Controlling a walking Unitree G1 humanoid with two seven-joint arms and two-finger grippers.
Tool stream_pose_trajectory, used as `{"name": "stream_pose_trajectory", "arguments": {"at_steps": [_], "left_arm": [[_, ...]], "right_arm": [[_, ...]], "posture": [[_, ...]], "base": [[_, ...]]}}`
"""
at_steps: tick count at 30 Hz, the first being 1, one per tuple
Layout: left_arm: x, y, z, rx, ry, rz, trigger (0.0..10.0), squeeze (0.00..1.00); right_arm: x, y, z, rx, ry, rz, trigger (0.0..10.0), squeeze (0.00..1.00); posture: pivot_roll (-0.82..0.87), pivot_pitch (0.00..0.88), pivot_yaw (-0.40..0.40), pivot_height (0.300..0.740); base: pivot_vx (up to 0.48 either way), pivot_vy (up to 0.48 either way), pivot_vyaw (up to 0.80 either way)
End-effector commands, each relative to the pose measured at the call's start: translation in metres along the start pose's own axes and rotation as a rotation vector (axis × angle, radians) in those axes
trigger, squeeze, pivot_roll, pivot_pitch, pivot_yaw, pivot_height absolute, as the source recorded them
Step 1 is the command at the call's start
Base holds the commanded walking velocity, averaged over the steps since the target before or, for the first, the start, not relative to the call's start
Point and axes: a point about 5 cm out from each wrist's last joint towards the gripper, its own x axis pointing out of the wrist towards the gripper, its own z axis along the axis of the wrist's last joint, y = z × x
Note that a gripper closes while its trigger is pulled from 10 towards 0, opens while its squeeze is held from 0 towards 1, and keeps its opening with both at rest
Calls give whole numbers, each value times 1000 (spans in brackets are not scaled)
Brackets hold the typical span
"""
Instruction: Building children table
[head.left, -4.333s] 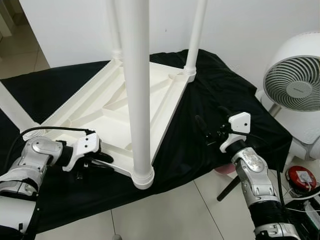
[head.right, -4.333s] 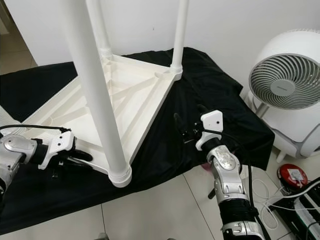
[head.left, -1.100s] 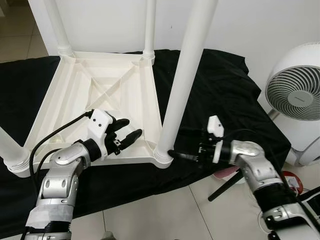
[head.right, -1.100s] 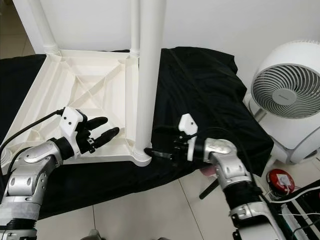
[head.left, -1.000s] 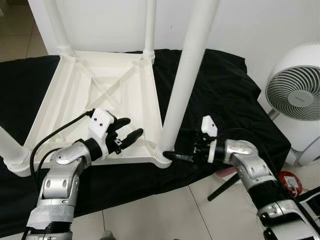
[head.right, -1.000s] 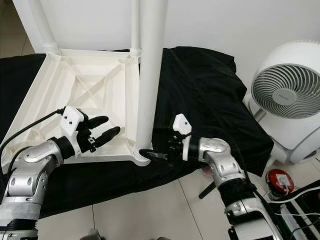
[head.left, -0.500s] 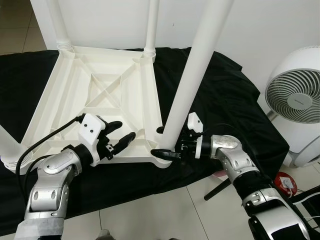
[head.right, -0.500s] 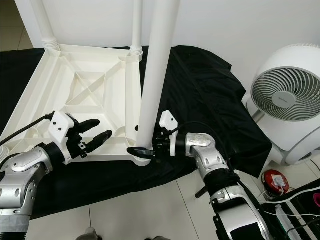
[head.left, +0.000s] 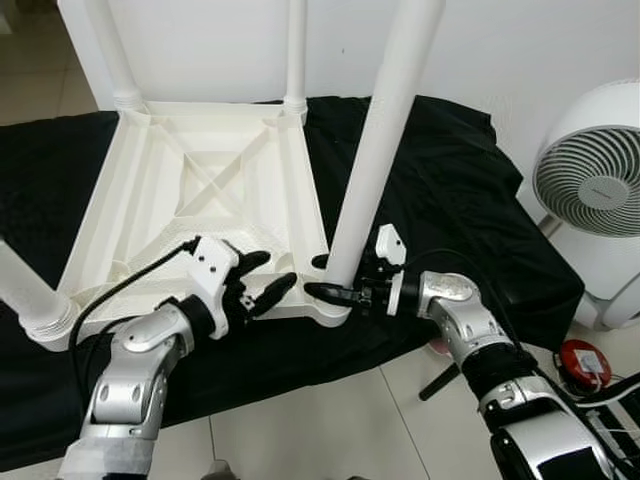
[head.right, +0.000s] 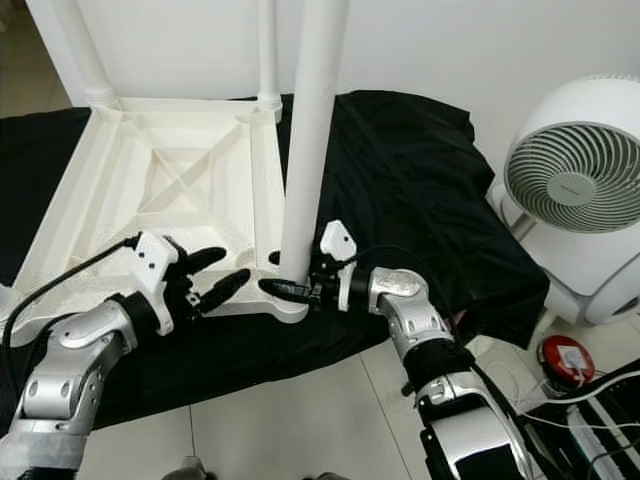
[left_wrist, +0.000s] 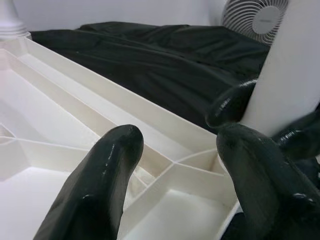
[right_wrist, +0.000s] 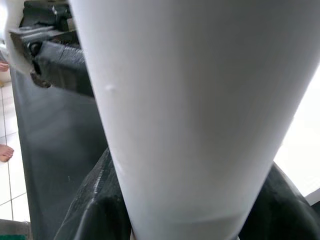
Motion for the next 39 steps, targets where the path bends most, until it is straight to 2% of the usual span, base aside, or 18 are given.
{"name": "stream_pose_trajectory", "arguments": {"at_steps": [1, 3, 4, 7, 8, 9, 10, 13, 15, 20, 23, 24, 25, 27, 31, 34, 38, 39], "left_arm": [[0, -1, -4, -14, 13, -16, 10000, 0], [4, 5, -4, -25, 12, 19, 10000, 0], [6, 5, -4, -23, 11, 27, 10000, 0], [7, 5, -5, -22, 10, 30, 10000, 0], [7, 2, -7, 3, 15, 16, 10000, 0], [7, 2, -7, 3, 15, 16, 10000, 0], [7, 1, -9, 7, 22, 12, 10000, 0], [7, 1, -10, 7, 19, 10, 10000, 0], [10, 4, -11, 12, 16, 27, 10000, 0], [12, 5, -12, 27, 15, 38, 10000, 0], [15, 11, -9, 23, -5, 70, 10000, 0], [15, 11, -9, 23, -5, 70, 10000, 0], [15, 12, -8, 27, -9, 74, 10000, 0], [15, 12, -8, 27, -9, 74, 10000, 0], [13, 13, -12, 27, -6, 85, 10000, 0], [12, 13, -13, 26, -7, 85, 10000, 0], [13, 14, -11, 19, -18, 81, 10000, 0], [13, 14, -10, 26, -18, 71, 10000, 0]], "right_arm": [[-5, -3, -1, 11, -5, -34, 0, 0], [-7, -5, -2, 16, -17, -84, 0, 0], [-7, -6, -1, 14, -29, -130, 0, 0], [-7, -7, -1, 13, -37, -162, 0, 0], [-8, -7, -2, -8, -38, -224, 2745, 0], [-8, -7, -2, -8, -38, -224, 2745, 0], [-8, -9, -5, -15, -17, -315, 10000, 0], [-8, -8, -7, -5, -19, -390, 10000, 0], [-7, -1, -11, 13, -36, -515, 10000, 0], [-6, 4, -14, 25, -48, -599, 10000, 0], [3, 18, -8, 34, -96, -768, 10000, 0], [3, 18, -8, 34, -96, -768, 10000, 0], [4, 21, -8, 41, -95, -819, 10000, 0], [4, 21, -8, 41, -95, -819, 10000, 0], [7, 27, -12, 80, -71, -934, 10000, 0], [7, 28, -12, 89, -69, -952, 10000, 0], [2, 22, -10, 77, -62, -959, 10000, 0], [-3, 17, -10, 61, -51, -971, 10000, 0]], "posture": [[22, 11, -45, 740], [-1, 4, -35, 740], [-1, 5, -39, 740], [-1, 5, -39, 740], [-7, 5, -33, 740], [-7, 5, -33, 740], [-11, 0, -36, 740], [-19, 1, -36, 740], [-19, 0, -38, 740], [-16, 0, -45, 740], [-14, 0, -54, 740], [-14, 0, -54, 740], [-13, 0, -54, 740], [-13, 0, -54, 740], [-18, 0, -59, 740], [-14, 0, -60, 740], [-22, 0, -52, 740], [-20, 0, -54, 740]], "base": [[0, 0, 0], [0, 0, 0], [0, 0, 0], [0, 0, 0], [0, 0, 0], [0, 0, 0], [0, 0, 0], [0, 0, 0], [0, 0, 0], [0, 0, 0], [0, 0, 0], [0, 0, 0], [0, 0, 0], [0, 0, 0], [0, 0, 0], [0, 0, 0], [0, 0, 0], [0, 0, 0]]}}
